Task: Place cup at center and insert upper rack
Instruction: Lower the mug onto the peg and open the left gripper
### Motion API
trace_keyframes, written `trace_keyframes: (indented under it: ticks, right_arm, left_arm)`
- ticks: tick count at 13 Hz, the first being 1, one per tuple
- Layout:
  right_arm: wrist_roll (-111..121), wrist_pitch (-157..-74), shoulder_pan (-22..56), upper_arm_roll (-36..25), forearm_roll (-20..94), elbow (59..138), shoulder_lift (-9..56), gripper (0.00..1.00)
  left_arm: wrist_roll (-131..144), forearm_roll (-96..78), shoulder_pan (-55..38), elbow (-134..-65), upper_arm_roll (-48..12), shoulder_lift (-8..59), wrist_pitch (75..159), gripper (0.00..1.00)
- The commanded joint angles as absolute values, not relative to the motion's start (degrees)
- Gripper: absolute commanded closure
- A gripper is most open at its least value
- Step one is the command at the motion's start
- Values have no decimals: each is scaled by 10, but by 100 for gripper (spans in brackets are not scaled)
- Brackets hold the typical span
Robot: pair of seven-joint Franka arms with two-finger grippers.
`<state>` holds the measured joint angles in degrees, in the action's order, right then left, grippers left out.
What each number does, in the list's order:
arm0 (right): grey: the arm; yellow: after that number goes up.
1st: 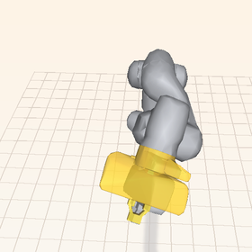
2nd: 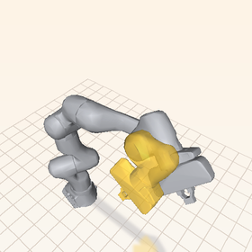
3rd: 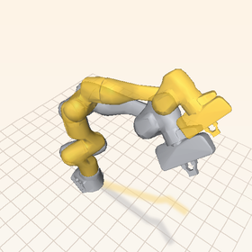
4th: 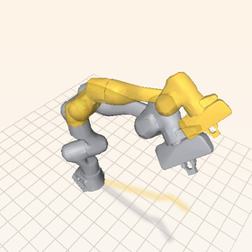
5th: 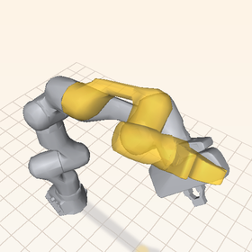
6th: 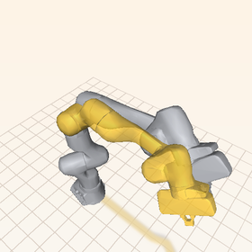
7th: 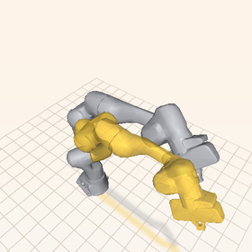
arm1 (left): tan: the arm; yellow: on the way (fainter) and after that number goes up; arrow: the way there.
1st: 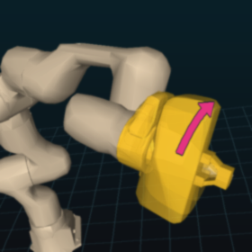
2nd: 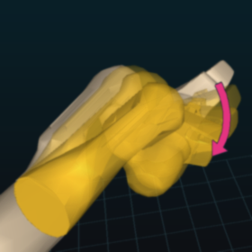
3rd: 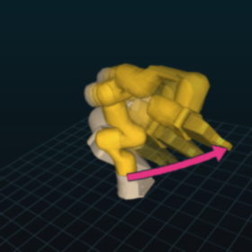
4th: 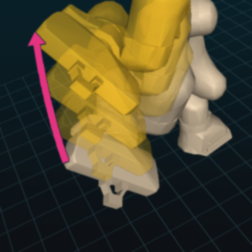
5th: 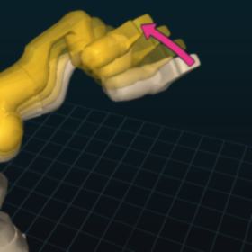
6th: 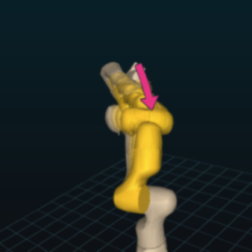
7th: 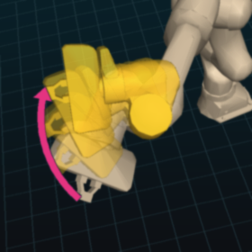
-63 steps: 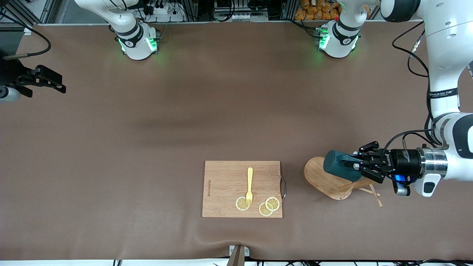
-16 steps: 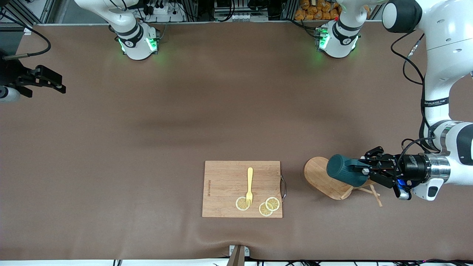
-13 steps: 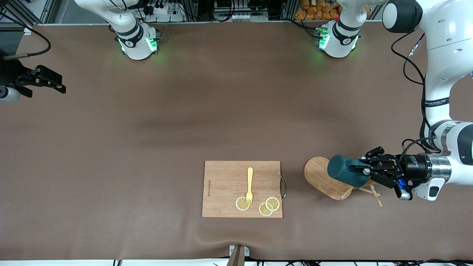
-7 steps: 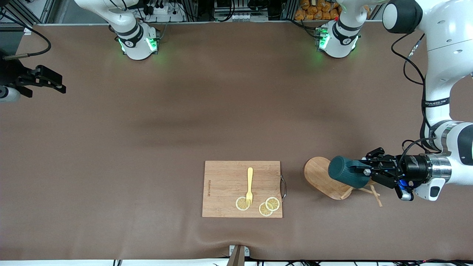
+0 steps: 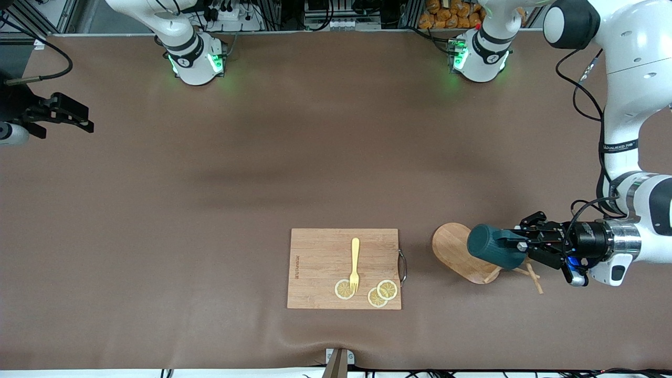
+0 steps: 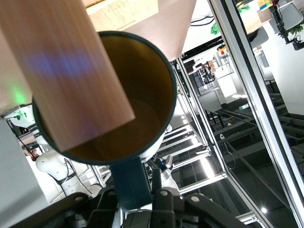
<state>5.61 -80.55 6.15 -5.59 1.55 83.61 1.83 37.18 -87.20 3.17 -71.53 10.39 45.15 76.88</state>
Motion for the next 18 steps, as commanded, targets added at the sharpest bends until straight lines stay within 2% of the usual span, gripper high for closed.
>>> trace_keyframes:
  ticks: [1,18]
  right_arm:
    - [49,-805,64,-57,24,831,18,0]
    - [49,-805,65,-57,24,831,18,0]
  left_arm:
    - [363,-886,33,-706,106,458,768,100]
    - [338,-886,48,-708,105,485,766,100]
